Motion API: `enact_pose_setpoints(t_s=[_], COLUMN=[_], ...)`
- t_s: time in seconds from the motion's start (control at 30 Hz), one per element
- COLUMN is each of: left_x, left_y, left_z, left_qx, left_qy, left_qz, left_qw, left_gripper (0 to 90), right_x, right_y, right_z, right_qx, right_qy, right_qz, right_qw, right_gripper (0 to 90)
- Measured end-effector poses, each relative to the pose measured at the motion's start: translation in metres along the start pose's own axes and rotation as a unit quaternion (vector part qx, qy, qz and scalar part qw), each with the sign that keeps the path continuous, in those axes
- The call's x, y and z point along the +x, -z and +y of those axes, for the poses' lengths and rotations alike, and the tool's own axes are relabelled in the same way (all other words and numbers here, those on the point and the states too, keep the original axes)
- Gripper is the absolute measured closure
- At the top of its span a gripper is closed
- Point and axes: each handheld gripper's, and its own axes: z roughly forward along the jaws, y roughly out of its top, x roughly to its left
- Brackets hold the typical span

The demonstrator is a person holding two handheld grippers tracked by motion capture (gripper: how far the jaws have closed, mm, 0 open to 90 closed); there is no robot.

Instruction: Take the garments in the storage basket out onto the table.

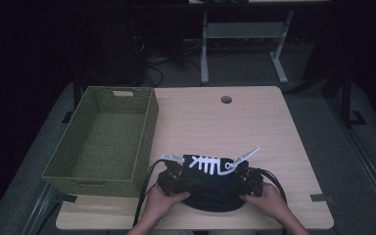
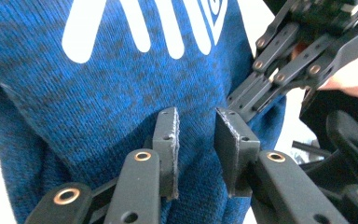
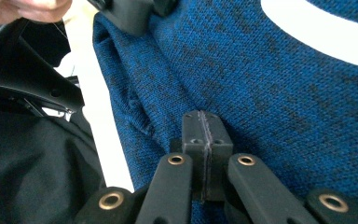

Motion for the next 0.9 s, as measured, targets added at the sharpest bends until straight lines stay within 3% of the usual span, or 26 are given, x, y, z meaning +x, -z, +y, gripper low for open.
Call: enact_pose_setpoints(t_s=[0.17,0.3,0.43,0.6,0.9], left_x=[0.003,0.001,0.001,0.002,0.001], left_y=[-0.002,-0.004,-0.004,-0.005,-0.005], left_z=[-0.006,-0.007,-0.009,-0.011,-0.012], left_qx=[0.001,0.001,-0.001,-0.003,-0.005], left_qy=[0.008,0.0,-0.001,0.0,-0.001], left_qz=[-0.001,0.006,0.007,0.006,0.007], left_qw=[1.0,1.0,1.0,1.0,1.0], left_gripper=[71.5,71.6,71.6,72.1,72.4], right_x=[0.004,0.01,0.005,-0.01,-0.021], right_y=[0.008,0.015,0.016,0.003,-0.004], right_z=[0.008,0.028,0.048,0.057,0.055], right_qx=[-0.026,-0.058,-0.081,-0.062,-0.062], right_qy=[-0.001,0.01,0.004,-0.017,-0.033], right_qz=[0.01,0.003,-0.006,-0.025,-0.019], right_qw=[0.9996,0.9983,0.9967,0.9976,0.9973], right_gripper=[86.8,86.7,84.4,84.1,86.0])
